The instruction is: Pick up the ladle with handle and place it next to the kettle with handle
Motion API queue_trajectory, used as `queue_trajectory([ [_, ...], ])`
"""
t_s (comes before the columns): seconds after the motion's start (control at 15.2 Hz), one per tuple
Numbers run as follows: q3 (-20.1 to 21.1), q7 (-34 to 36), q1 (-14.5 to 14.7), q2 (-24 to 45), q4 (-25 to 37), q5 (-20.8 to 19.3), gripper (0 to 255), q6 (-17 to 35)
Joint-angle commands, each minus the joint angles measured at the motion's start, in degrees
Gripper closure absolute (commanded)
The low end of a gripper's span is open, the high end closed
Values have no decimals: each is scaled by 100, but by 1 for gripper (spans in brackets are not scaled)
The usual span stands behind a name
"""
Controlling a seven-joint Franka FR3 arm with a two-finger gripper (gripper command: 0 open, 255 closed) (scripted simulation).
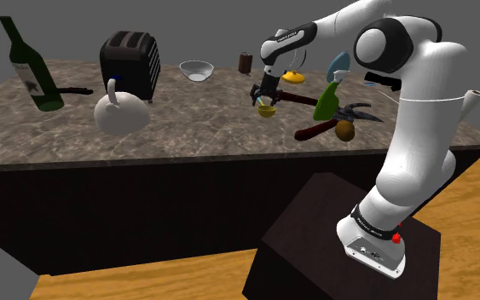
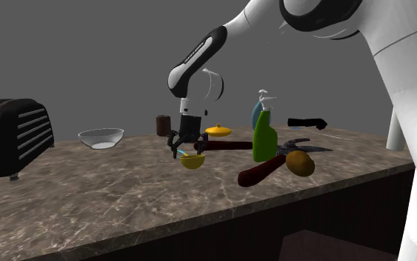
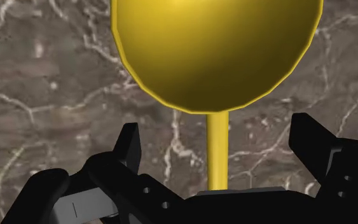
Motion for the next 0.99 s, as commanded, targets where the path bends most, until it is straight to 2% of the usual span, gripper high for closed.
queue_trajectory([
  [0.0, 2, -6, 1, 12, -16, 5, 0, 31],
  [0.33, 2, -6, 1, 12, -16, 5, 0, 31],
  [0.4, 2, -6, 1, 12, -16, 5, 255, 31],
  [0.92, 2, -6, 0, 17, -10, 6, 255, 30],
])
